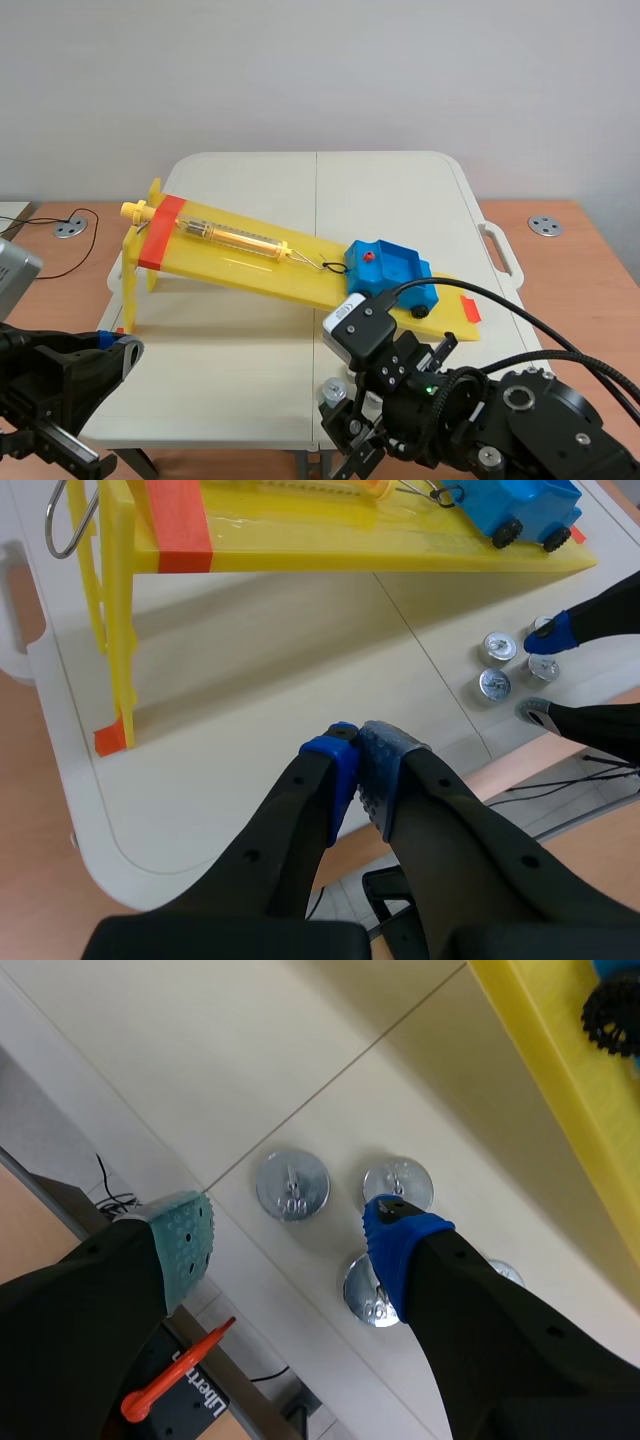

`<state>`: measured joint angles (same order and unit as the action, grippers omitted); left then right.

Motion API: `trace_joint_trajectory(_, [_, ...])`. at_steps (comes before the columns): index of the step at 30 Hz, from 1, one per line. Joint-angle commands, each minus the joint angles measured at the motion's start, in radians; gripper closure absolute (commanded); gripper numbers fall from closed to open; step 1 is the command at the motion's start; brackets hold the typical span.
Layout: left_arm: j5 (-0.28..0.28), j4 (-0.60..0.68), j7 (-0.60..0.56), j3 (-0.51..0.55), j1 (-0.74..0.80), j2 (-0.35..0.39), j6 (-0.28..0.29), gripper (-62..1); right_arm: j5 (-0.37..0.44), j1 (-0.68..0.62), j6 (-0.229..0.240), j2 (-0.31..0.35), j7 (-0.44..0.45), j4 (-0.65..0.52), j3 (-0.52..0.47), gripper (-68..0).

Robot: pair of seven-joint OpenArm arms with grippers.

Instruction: Place the four metal weights on the blue cart on the ramp.

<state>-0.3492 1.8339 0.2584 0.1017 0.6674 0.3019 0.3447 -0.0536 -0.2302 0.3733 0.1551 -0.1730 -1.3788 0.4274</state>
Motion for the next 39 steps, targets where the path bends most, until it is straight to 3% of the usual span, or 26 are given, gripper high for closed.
trace_joint_trajectory(1, [-0.074,0.043,-0.101,0.014,-0.006,-0.005,0.026,-2.7,0.029,0.064,-0.037,-0.037,0.136,-0.064,0.000,-33.2])
trace_joint_trajectory(26, [-0.074,0.043,-0.101,0.014,-0.006,-0.006,0.026,-2.7,0.026,0.139,-0.045,-0.059,0.165,0.101,0.065,-30.2])
trace_joint_trajectory(34, [-0.074,0.043,-0.101,0.014,-0.006,-0.006,0.026,-2.7,0.023,0.150,-0.061,-0.064,0.156,0.126,0.066,-15.3])
trace_joint_trajectory(39, [-0.074,0.043,-0.101,0.014,-0.006,-0.005,0.026,-2.7,0.023,0.150,-0.075,-0.063,0.134,0.126,0.066,-0.3])
